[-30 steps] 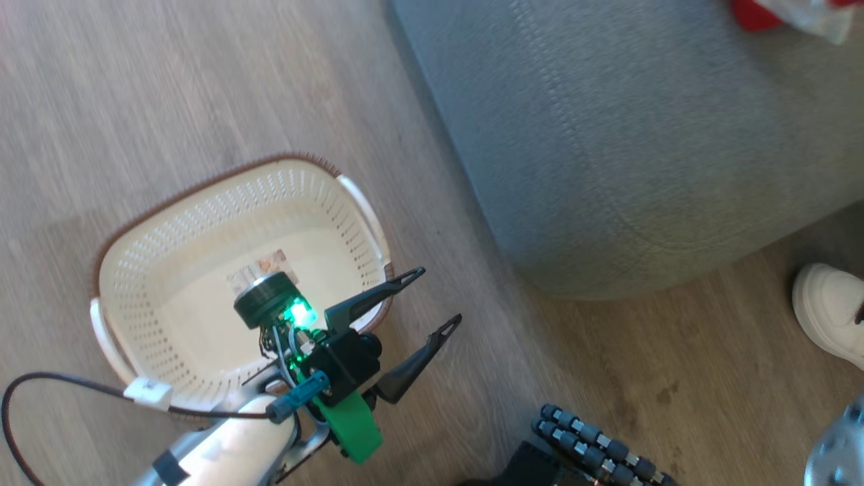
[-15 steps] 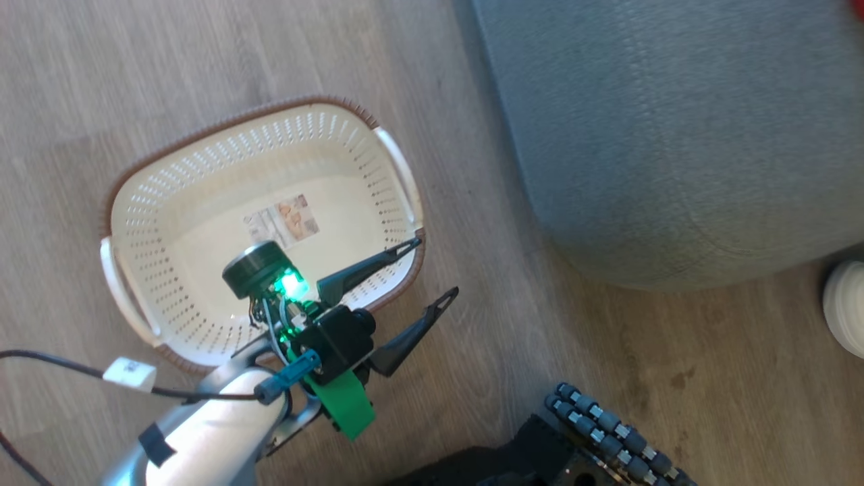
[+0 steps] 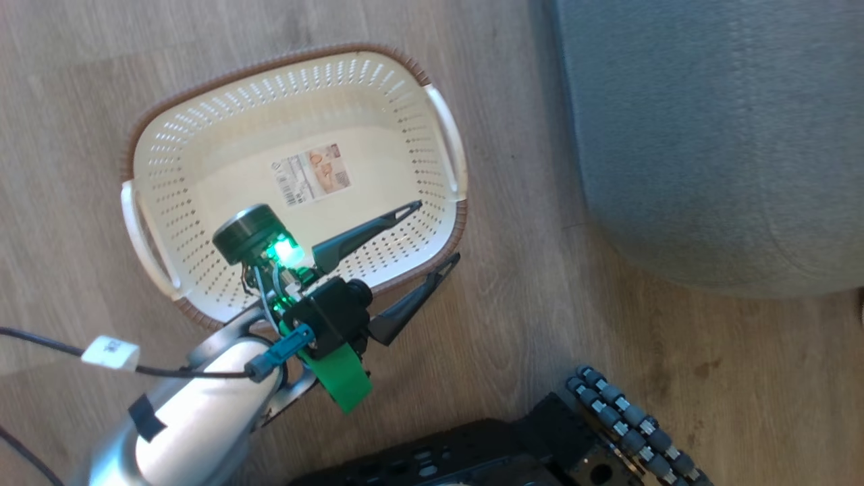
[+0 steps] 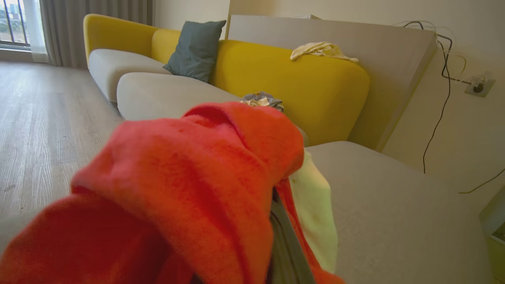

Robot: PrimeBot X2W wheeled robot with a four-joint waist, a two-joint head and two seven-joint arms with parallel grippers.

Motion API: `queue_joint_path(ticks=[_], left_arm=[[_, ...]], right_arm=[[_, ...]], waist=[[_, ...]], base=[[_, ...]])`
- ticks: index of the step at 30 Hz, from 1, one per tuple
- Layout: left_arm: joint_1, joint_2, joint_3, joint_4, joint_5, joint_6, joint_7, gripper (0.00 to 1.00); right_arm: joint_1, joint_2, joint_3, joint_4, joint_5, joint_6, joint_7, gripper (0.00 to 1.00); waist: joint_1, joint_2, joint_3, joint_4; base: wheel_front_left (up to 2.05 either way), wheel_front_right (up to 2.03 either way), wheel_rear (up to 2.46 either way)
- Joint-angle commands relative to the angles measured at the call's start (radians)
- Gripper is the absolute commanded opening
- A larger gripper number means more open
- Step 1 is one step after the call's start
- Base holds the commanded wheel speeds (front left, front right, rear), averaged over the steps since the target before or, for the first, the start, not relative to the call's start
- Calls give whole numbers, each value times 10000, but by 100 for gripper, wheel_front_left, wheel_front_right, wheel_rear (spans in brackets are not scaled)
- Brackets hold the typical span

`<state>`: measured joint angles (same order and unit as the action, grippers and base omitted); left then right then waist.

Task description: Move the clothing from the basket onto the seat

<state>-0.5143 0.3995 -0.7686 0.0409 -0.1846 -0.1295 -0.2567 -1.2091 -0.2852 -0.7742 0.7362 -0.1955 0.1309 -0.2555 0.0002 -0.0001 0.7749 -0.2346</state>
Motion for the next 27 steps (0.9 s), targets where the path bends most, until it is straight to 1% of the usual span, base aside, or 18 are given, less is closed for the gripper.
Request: queue_joint_path(ticks=[1,3,7,12,19,20,21,22,23,27], left_arm=[[-4,91,338,-355,-13,-12,-51,100],[-10,110,401,-374,-3,-12,-51,100],[-43,130,433,-389,16,-12,-51,100],[-62,66,514,-398,27,-12,-51,100],[-54,7,565,-358,43,-12,-51,100],[-56,-2,568,-346,41,-12,-51,100],[-56,-2,568,-346,41,-12,-51,100],[-60,-13,565,-337,40,-12,-51,100],[-67,-27,559,-327,38,-12,-51,100],[-61,-119,528,-281,32,-12,-51,100]], right_arm=[[-395,-148,-110,-245,-175,-2,-59,0],[-487,-10,-388,-6,-550,-2,-60,0],[-516,100,-1316,601,-1455,-2,-43,0],[-518,260,-2065,1177,-2467,-2,1,0],[-723,316,-2611,1534,-3267,-2,-28,0],[-739,315,-2632,1521,-3356,-2,-36,27],[-739,315,-2632,1521,-3356,-2,-36,27],[-746,317,-2659,1499,-3432,-2,-43,60],[-752,321,-2693,1480,-3492,-2,-48,100],[-761,410,-2964,1339,-3507,-2,-58,100]], waist=[[-2,1,147,137],[-2,1,248,197],[-2,1,380,319],[-2,1,450,391],[-2,1,398,342],[-2,1,367,328],[-2,1,367,328],[-2,1,330,315],[-2,1,278,302],[-2,1,-4,249]], base=[[0,0,0],[0,0,0],[0,0,0],[0,0,0],[0,0,0],[0,0,0],[0,0,0],[0,0,0],[0,0,0],[0,0,0]])
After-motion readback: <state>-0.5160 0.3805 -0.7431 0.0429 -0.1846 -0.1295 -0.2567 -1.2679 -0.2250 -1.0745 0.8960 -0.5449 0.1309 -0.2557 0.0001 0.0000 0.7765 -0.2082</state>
